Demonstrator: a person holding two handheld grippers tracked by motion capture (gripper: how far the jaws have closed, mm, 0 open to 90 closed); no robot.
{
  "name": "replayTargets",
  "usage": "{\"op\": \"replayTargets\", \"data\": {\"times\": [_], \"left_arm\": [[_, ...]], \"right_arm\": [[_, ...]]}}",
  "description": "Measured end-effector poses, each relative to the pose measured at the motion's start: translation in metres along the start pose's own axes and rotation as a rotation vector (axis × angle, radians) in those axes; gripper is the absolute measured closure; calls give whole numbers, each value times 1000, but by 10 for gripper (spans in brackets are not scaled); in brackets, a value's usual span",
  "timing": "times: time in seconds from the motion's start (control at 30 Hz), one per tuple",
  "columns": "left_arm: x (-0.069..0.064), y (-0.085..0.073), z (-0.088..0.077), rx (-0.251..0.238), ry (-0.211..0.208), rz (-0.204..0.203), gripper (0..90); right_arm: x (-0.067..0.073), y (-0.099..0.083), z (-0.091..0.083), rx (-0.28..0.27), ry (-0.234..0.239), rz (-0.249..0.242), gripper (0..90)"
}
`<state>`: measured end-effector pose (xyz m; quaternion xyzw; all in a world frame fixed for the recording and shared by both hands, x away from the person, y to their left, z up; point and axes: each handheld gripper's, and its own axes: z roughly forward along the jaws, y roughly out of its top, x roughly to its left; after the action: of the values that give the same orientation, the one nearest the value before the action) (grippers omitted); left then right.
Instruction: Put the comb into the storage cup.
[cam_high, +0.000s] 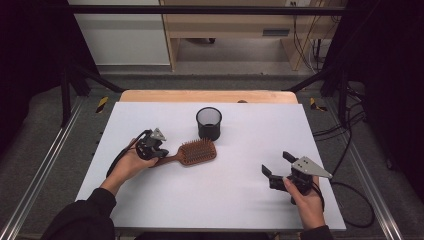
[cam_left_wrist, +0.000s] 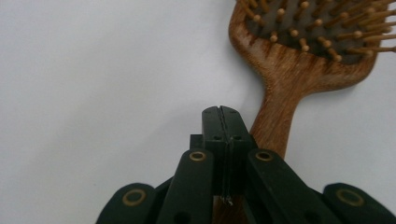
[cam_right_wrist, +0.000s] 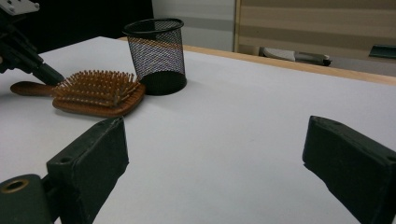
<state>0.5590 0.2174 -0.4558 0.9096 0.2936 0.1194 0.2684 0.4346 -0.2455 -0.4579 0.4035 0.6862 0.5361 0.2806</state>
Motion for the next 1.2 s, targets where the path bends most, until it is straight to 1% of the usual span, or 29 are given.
{"op": "replayTargets", "data": {"times": [0.07,0.17,0.23,0.3,0.37,0.47,0.5,0.53,0.57,0.6,0.63,0.67,0.7,0.77,0.83,0.87,0.93,0.97,1.07,1.1,1.13,1.17,1.2], "left_arm": [[-2,0,-2,-1,1,7,900],[-3,1,-4,-10,1,8,900],[-5,4,-10,-39,1,0,900],[-6,5,-11,-47,-2,-1,876],[-10,7,-14,-74,-6,5,774],[-13,9,-14,-88,5,32,619],[-13,9,-14,-88,5,32,578],[-16,10,-12,-89,18,45,517],[-16,10,-12,-89,18,45,460],[-19,11,-9,-70,35,57,406],[-19,11,-9,-70,35,57,361],[-20,11,-5,-53,15,78,316],[-21,12,-2,-36,8,90,280],[-23,12,2,-17,7,109,238],[-23,12,4,-11,0,114,217],[-24,12,7,8,-8,119,209],[-24,12,9,20,-10,118,206],[-24,12,10,25,-17,120,214],[-25,12,10,34,-18,123,265],[-25,13,10,35,-29,123,334],[-25,13,10,35,-29,123,363],[-25,13,10,40,-39,127,372],[-25,13,9,38,-53,126,408]], "right_arm": [[0,0,0,0,0,1,71],[0,0,0,1,0,0,71],[0,0,0,1,0,0,71],[0,0,0,1,-1,1,71],[0,0,0,3,-1,1,71],[0,0,0,3,0,2,71],[0,0,0,3,0,2,71],[0,0,0,3,-1,2,71],[0,0,0,3,-1,2,71],[0,0,0,3,-1,2,71],[0,0,0,3,-1,2,71],[0,0,0,3,0,2,71],[0,0,0,3,0,2,71],[0,0,0,3,1,0,70],[0,0,0,3,2,1,70],[0,0,0,4,2,1,70],[0,0,0,4,3,0,70],[0,0,0,4,2,1,70],[0,0,0,5,3,2,70],[0,0,0,4,3,2,70],[0,0,0,4,3,3,70],[0,0,0,5,3,3,70],[0,0,0,4,4,2,70]]}}
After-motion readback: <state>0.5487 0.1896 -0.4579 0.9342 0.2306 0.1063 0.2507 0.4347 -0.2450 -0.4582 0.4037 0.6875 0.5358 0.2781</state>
